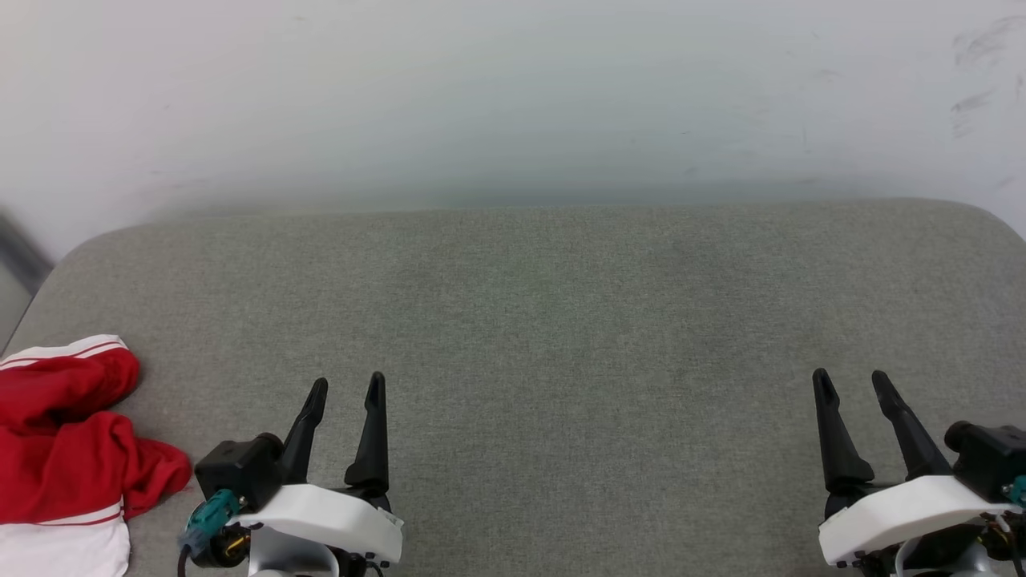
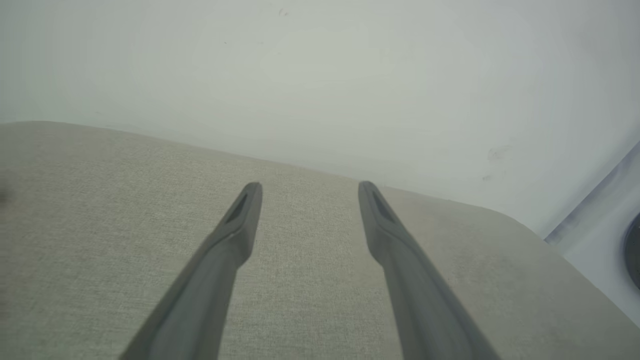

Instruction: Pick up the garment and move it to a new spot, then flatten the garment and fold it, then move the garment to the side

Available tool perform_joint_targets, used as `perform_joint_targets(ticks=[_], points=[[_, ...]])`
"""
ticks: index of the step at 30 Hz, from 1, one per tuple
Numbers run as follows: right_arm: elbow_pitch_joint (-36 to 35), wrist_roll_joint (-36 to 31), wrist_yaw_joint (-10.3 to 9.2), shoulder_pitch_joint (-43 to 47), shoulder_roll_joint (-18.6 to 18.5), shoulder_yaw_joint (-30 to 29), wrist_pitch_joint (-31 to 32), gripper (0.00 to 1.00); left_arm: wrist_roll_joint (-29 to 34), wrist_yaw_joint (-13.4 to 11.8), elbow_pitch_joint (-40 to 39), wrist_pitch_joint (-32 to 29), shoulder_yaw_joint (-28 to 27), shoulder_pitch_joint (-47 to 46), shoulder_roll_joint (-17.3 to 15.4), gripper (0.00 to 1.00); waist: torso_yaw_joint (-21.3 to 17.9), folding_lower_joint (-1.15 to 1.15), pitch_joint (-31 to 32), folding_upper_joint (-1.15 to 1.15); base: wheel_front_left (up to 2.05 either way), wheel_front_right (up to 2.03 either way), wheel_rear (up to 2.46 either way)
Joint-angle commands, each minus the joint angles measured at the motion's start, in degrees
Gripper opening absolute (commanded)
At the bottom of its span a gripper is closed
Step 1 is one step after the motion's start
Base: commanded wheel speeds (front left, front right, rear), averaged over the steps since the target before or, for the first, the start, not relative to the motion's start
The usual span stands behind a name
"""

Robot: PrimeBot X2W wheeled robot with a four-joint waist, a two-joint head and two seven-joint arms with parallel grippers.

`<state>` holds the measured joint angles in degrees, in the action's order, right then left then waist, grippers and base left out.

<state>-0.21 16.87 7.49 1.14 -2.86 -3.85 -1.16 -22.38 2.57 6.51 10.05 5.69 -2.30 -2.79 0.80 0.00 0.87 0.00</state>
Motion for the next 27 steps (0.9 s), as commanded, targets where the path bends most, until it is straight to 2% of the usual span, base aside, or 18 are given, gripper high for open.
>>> perform_joint_targets(ticks=[1, 13, 27], points=[[-0.6, -1.9, 0.00, -1.3, -0.1, 0.1, -0.1, 1.00, 1.9, -0.2, -0.2, 0.6, 0.3, 0.3, -0.2, 1.00, 0.1, 0.00, 0.0, 0.00, 0.00, 0.00, 0.00], [-0.9, -8.2, 0.00, -1.6, -0.3, -0.1, -0.6, 1.00, 8.4, -1.0, 0.8, 2.1, 0.8, 0.8, -0.5, 1.00, 0.5, 0.00, 0.2, 0.00, 0.00, 0.00, 0.00], [-1.1, -11.7, -0.01, -0.7, -0.1, -0.5, -0.8, 1.00, 13.5, -1.3, 2.0, 3.7, 1.0, 0.7, -0.4, 1.00, 0.6, 0.00, 0.4, 0.00, 0.00, 0.00, 0.00]])
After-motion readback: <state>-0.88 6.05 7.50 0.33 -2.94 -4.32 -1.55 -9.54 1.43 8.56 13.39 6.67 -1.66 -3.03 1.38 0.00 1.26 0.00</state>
